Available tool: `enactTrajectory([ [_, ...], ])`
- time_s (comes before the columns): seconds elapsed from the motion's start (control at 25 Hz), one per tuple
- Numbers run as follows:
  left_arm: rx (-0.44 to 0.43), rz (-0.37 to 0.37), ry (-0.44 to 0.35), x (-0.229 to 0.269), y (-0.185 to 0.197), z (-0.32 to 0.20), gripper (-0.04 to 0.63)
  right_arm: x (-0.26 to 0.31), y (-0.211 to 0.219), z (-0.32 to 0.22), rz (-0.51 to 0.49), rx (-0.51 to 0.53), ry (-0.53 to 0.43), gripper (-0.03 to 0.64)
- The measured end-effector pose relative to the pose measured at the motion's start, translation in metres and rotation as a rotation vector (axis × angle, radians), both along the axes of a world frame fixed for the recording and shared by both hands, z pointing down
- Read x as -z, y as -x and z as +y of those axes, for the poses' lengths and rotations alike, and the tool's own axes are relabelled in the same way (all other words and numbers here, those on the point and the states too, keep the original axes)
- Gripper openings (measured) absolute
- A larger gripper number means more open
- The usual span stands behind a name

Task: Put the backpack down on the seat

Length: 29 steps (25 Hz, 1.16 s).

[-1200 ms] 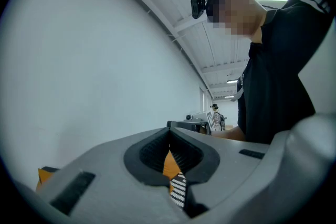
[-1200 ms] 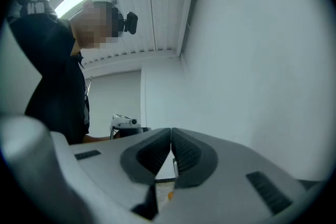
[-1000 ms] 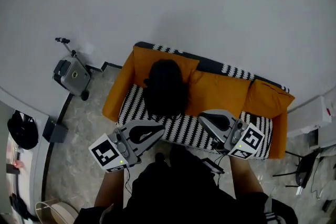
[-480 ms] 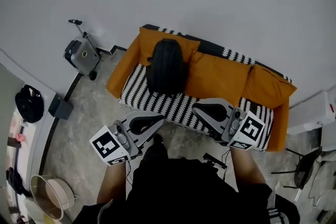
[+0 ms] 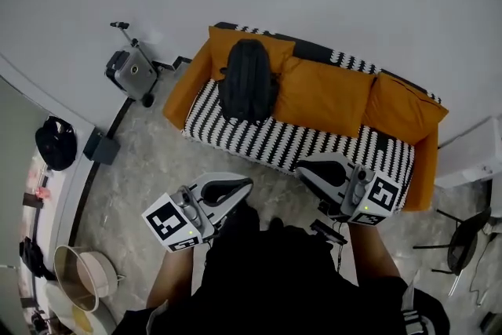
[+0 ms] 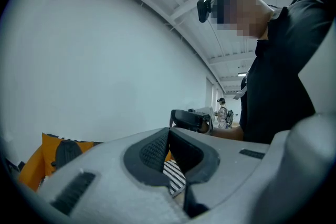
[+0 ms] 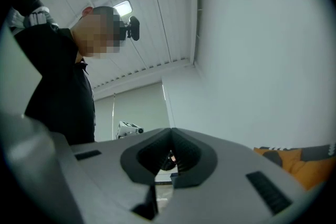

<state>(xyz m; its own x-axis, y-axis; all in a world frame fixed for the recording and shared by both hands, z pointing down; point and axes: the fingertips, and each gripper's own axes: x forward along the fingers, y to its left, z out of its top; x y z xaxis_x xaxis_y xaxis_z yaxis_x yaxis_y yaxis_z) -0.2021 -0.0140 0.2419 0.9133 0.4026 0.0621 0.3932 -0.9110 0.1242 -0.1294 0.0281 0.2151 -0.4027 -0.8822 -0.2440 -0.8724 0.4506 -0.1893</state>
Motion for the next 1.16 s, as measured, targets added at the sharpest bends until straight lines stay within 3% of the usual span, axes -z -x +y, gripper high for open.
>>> enactTrajectory([
  [0.28, -0.087, 0.021, -0.016, 0.007, -0.012, 0.029, 0.023, -0.001, -0.006, 0.024, 0.029, -0.035, -0.003, 0.026],
  [0.48, -0.094, 0.058, 0.029, 0.009, -0.013, 0.029, 0.023, -0.01, -0.008, 0.03, 0.034, -0.048, 0.026, 0.026],
  [0.72, -0.129, 0.023, -0.02, -0.001, -0.012, 0.036, 0.023, -0.015, -0.008, 0.033, 0.065, -0.071, 0.049, 0.026],
  [1.16, -0.124, -0.019, -0.015, -0.021, -0.014, 0.039, 0.023, -0.026, -0.012, 0.034, 0.085, -0.058, 0.067, 0.027],
])
